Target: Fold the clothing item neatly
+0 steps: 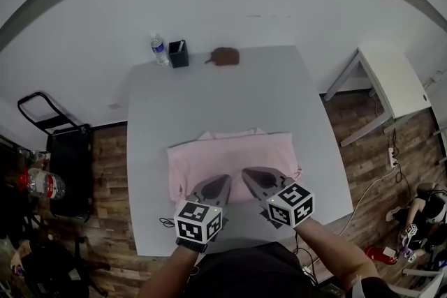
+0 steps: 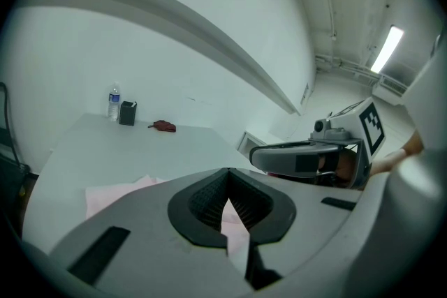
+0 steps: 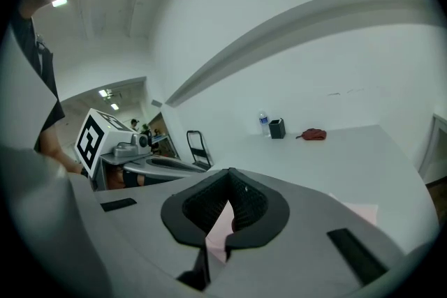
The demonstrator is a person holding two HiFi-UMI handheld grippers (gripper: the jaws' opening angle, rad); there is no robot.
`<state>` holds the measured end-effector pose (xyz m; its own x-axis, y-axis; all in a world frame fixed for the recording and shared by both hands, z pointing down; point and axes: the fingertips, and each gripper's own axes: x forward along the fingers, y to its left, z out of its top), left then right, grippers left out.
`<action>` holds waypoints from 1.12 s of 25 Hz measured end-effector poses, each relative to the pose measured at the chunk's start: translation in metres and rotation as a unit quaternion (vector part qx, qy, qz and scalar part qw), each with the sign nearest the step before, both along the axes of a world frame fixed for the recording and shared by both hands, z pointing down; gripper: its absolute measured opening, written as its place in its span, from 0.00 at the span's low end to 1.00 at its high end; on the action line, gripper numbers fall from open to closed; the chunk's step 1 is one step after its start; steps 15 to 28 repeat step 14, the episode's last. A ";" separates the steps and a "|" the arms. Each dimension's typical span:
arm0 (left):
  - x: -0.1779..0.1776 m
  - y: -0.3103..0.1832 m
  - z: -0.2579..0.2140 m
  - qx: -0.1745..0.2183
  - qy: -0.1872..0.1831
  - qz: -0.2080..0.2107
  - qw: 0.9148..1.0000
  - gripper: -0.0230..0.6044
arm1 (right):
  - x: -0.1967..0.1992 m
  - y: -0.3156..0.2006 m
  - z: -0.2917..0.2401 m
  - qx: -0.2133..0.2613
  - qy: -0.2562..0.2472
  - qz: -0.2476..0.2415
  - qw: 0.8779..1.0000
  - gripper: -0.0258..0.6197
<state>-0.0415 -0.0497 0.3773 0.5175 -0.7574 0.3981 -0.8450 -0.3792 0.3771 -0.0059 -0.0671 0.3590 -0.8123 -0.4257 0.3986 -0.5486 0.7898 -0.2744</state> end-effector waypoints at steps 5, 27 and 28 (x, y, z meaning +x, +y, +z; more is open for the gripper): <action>-0.003 0.004 0.000 0.000 0.003 -0.008 1.000 0.05 | -0.003 0.005 0.003 -0.005 0.002 -0.004 1.000 0.06; -0.003 0.003 0.005 0.000 -0.001 -0.014 1.000 0.05 | -0.005 0.005 0.008 -0.007 0.007 -0.011 1.000 0.06; -0.003 0.003 0.005 0.000 -0.001 -0.014 1.000 0.05 | -0.005 0.005 0.008 -0.007 0.007 -0.011 1.000 0.06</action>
